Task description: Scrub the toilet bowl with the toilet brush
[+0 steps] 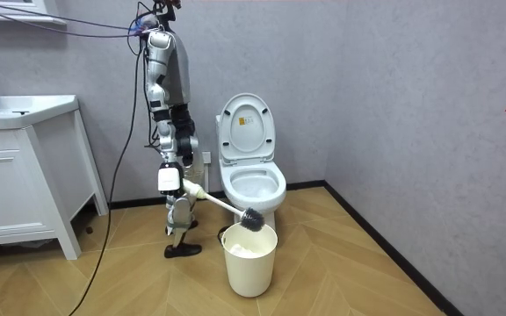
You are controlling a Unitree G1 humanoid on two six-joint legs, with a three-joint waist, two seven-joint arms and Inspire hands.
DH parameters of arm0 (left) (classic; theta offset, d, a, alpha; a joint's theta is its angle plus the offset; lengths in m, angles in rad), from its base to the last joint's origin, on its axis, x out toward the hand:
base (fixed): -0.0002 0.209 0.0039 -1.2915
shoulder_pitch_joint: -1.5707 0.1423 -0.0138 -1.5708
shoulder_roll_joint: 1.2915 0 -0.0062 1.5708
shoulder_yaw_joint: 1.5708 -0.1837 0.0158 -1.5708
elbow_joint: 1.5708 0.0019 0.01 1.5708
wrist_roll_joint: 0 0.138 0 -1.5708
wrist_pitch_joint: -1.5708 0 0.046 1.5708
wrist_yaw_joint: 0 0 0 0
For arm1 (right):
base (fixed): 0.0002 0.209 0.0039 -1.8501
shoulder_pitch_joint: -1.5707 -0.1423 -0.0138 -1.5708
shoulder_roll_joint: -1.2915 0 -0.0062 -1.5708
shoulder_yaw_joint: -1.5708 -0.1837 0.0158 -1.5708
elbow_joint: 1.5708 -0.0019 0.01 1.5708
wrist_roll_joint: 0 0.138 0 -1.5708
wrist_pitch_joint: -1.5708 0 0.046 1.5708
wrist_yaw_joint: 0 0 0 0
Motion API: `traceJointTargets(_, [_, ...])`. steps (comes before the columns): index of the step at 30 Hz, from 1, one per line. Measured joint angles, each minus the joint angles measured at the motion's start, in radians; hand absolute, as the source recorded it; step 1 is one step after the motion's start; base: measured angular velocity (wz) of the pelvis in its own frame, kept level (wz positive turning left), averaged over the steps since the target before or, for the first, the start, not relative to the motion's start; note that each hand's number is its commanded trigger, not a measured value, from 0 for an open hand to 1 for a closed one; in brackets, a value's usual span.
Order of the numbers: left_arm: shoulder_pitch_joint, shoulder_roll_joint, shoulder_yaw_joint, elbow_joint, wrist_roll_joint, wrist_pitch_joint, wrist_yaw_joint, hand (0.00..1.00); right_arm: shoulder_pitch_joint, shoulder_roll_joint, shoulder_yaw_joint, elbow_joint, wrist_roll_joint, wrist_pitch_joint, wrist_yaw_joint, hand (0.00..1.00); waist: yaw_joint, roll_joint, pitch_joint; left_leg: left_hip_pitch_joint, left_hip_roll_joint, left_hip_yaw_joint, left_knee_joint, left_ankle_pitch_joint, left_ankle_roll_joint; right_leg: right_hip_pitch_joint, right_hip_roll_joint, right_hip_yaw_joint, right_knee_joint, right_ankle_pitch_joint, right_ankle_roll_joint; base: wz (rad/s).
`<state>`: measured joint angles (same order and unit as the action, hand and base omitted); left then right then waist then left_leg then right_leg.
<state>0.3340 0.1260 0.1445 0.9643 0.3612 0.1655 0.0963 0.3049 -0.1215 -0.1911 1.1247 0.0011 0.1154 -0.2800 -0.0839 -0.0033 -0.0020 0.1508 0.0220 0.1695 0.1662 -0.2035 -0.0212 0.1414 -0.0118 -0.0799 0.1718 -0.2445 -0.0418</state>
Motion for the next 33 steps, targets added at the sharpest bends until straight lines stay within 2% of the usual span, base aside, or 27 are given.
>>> traceJointTargets(6, [-0.004,0.000,-0.037,0.000,0.005,0.023,-0.001,0.00,-0.013,0.000,0.011,0.008,-0.066,0.030,0.000,0.00,0.007,0.002,-0.0001,0.002,0.001,0.018,0.000,0.000,0.000,-0.005,0.001,0.012,0.001,0.000,0.000,-0.06])
traceJointTargets(12, [-0.003,0.001,-0.052,0.000,0.006,0.038,-0.020,0.00,-0.012,-0.002,0.022,0.009,-0.190,0.039,0.001,0.00,0.009,-0.001,-0.0003,0.002,0.001,0.018,0.000,0.000,0.000,-0.005,0.001,0.012,0.002,0.000,0.000,0.00])
traceJointTargets(18, [0.000,0.003,-0.052,-0.002,0.005,0.038,-0.022,0.00,-0.024,-0.003,0.044,0.008,-0.302,0.038,0.023,0.00,0.013,-0.007,-0.0012,-0.001,0.002,0.014,0.000,0.000,0.000,-0.007,0.001,0.012,0.001,0.000,0.000,0.00])
traceJointTargets(25, [0.000,0.007,-0.072,-0.001,0.003,0.038,-0.022,0.00,-0.062,-0.003,0.083,0.028,-0.311,0.038,0.055,0.00,0.013,-0.022,-0.0014,-0.003,0.001,0.007,0.000,0.000,0.000,-0.007,0.001,0.010,-0.002,0.000,0.000,0.00])
traceJointTargets(33, [-0.002,0.006,-0.072,-0.001,0.004,0.047,-0.022,0.00,-0.059,-0.003,0.083,0.040,-0.302,0.050,0.065,0.00,0.011,-0.021,-0.0008,-0.001,0.001,0.008,-0.001,0.000,0.000,-0.005,0.000,0.004,-0.001,0.000,0.000,0.00])
